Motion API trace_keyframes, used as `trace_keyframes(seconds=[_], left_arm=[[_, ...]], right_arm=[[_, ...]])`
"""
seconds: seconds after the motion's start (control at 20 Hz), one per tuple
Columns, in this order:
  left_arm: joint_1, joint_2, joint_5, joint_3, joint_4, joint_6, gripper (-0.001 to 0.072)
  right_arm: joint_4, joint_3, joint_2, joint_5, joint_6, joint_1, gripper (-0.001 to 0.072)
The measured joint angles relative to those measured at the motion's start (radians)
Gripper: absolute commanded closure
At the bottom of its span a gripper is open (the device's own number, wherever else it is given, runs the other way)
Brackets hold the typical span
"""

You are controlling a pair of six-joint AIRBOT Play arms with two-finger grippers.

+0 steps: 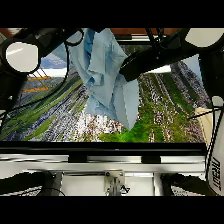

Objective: Fold the shirts.

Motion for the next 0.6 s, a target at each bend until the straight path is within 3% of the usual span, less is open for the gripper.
trace_keyframes(seconds=[0.05,0.1,0.2,0.3,0.55,0.6], left_arm=[[0.0,0.001,0.007,0.0,0.002,0.0,0.0656],[0.003,0.006,0.042,0.003,0.003,-0.002,0.0656],[0.002,0.006,0.034,0.002,0.006,-0.002,0.0656],[0.0,0.005,0.016,0.0,0.0,0.0,0.0656],[0.0,0.007,0.026,0.001,0.001,0.0,0.0652],[0.001,0.007,0.028,0.001,0.001,0.0,0.0619]], right_arm=[[0.0,0.0,0.0,0.007,0.001,0.0,0.028],[-0.014,-0.002,-0.001,0.054,0.001,0.0,0.0247],[0.002,0.0,0.0,0.019,0.001,0.0,0.0505],[0.011,-0.001,-0.002,0.004,-0.003,0.001,0.0636],[0.014,-0.001,-0.001,-0.02,-0.005,0.0,0.0635],[0.014,-0.001,-0.001,-0.028,-0.008,0.0,0.0635]])
